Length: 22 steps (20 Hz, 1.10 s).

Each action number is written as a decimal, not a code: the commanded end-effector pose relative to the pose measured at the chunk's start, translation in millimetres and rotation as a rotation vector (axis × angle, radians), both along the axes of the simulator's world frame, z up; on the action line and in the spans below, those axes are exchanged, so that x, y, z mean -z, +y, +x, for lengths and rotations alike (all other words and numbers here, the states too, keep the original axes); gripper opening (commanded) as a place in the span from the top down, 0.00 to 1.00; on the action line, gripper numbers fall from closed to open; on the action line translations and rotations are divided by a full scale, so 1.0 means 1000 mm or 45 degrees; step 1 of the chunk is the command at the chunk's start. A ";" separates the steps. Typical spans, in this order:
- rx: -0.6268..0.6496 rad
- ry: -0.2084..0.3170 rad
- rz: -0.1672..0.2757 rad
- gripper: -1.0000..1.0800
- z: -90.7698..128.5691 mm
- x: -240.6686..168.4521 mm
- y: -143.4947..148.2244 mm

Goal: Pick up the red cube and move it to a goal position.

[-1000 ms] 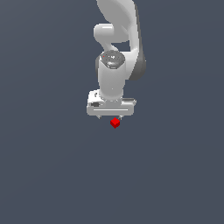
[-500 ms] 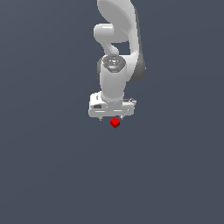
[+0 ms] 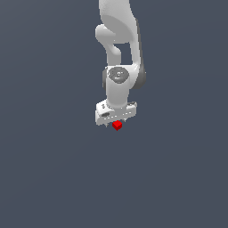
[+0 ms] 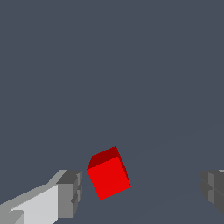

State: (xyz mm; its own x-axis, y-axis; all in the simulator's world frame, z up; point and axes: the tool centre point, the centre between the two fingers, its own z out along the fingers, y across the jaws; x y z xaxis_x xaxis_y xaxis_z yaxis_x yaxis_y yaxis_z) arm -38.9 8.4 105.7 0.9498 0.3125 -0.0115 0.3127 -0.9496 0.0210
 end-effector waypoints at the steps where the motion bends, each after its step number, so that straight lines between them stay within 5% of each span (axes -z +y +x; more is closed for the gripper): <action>1: -0.096 0.000 0.007 0.04 -0.007 0.016 0.004; 11: -0.401 -0.001 0.027 0.04 -0.030 0.066 0.011; 21: -0.508 0.000 0.032 0.04 -0.039 0.085 0.012; 22: -0.508 0.000 0.032 1.00 -0.039 0.085 0.012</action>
